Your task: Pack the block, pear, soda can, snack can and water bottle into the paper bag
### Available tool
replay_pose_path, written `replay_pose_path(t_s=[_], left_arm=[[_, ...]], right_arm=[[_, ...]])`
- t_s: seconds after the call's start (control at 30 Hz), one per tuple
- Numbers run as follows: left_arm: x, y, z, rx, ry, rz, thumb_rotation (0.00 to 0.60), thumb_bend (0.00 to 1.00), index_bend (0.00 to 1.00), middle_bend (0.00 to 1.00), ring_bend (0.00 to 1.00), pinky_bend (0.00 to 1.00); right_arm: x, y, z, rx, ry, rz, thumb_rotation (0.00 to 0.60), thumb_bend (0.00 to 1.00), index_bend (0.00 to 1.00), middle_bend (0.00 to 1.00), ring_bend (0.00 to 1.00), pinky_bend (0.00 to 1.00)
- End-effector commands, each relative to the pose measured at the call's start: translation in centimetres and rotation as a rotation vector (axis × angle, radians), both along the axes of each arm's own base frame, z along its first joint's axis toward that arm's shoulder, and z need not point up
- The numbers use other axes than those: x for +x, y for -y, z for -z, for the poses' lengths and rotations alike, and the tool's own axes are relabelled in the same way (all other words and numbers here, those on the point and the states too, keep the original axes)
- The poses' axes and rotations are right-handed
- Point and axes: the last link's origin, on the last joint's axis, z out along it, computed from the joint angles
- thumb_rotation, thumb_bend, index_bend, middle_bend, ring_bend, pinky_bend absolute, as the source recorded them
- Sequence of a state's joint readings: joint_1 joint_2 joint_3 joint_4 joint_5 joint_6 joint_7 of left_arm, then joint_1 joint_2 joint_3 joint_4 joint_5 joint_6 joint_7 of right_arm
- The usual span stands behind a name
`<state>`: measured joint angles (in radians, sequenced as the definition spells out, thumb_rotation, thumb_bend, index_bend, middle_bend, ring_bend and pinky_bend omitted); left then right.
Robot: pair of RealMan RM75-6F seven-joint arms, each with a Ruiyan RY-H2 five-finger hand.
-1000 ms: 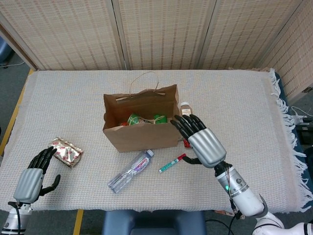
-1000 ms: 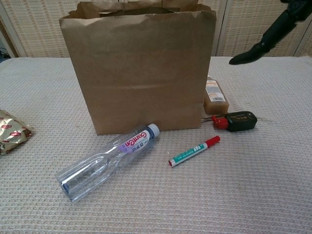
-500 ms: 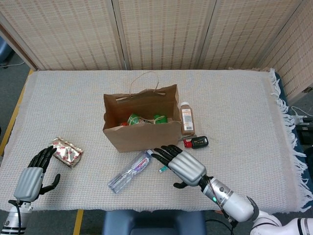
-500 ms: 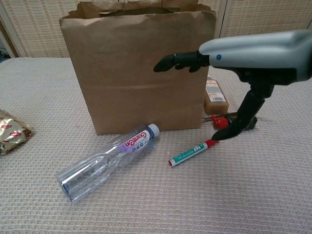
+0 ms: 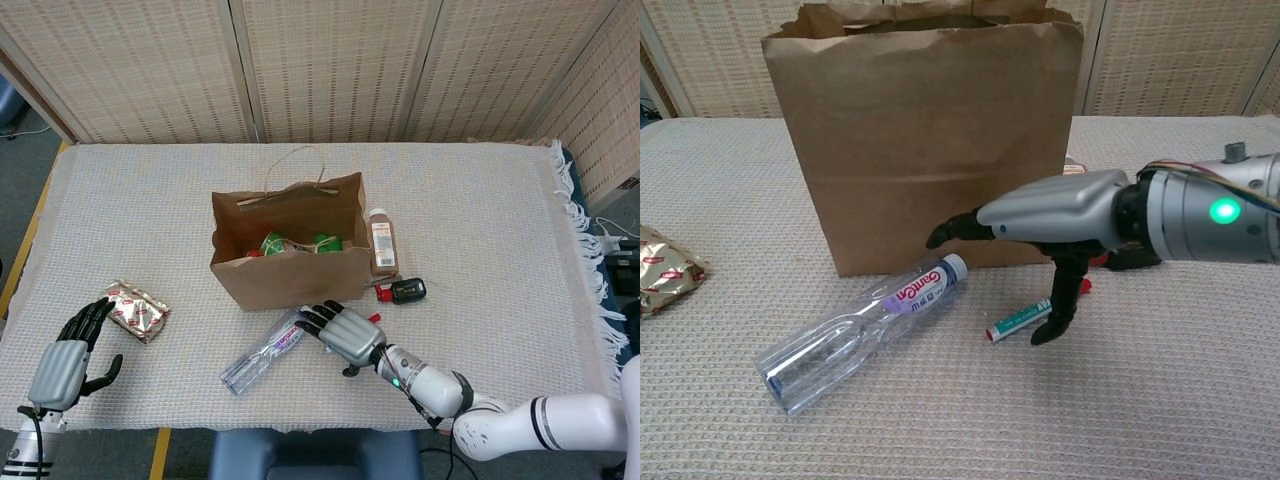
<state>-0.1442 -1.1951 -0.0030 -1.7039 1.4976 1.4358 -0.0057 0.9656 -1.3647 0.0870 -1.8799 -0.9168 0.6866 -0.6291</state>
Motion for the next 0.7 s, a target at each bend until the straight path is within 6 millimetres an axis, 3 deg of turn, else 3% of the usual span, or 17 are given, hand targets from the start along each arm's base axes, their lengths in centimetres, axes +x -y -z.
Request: replay_pose_path(t_s=[0.03,0.7], left_arm=[[0.0,-0.1,0.0,0.001,0.003,-0.002,0.600,0.42,0.00,0.00,0.00,0.13],[-0.1,-0.4,-0.1,-0.006,0.027,-0.016,0.600,0.42,0.00,0.00,0.00,0.13]], right_arm=[[0.3,0.1,2.1,0.026,-0.021,-0.023,0.600,0.03,0.00,0.01,0.00,0.07],[4.2,0.3,8.7,-0.047,0.037,-0.158,0.600,0.03,0.00,0.01,0.00,0.06]])
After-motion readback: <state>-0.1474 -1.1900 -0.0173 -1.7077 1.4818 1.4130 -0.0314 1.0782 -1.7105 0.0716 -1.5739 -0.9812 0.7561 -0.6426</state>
